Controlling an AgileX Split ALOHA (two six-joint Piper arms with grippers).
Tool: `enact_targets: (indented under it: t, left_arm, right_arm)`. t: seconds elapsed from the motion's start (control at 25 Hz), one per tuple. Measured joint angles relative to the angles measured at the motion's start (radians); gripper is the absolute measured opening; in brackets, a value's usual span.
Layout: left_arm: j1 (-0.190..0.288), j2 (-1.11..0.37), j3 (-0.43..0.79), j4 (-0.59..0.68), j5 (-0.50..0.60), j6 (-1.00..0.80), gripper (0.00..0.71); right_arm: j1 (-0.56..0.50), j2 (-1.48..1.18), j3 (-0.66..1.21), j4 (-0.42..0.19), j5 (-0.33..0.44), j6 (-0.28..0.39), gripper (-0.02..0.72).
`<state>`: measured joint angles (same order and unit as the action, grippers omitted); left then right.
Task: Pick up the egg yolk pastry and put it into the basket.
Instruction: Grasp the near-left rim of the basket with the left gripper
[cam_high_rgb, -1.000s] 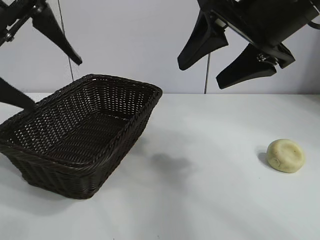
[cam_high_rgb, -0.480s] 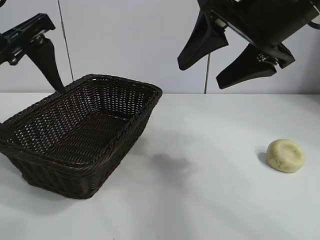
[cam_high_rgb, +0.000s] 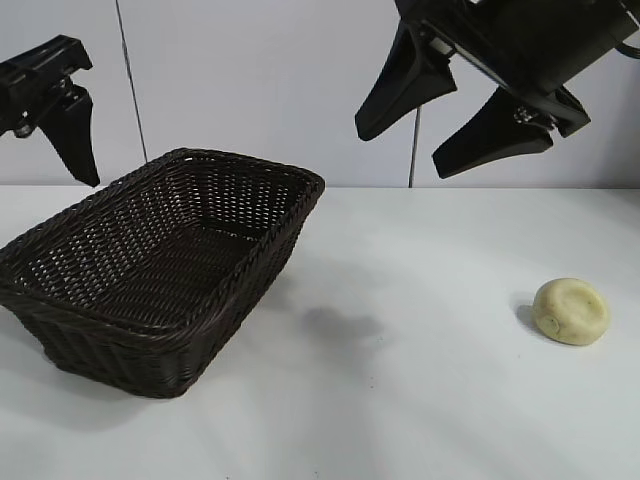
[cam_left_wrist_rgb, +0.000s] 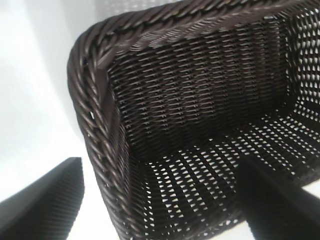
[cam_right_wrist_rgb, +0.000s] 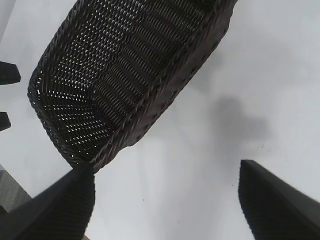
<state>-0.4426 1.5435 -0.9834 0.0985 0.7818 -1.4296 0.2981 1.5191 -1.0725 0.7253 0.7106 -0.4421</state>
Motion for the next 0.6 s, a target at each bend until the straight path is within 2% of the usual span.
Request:
enact_targets:
  t: [0.4,0.6]
  left_arm:
    - [0.0,0.001,0.001,0.043,-0.008,-0.051,0.599]
    - [0.0,0.001,0.067,0.039,-0.059,-0.053,0.599]
  right_arm:
    - [0.0,0.0,0.0,0.0,0.0,0.0,0.567]
    - [0.0,0.0,0.0,0.0,0.0,0.0,0.567]
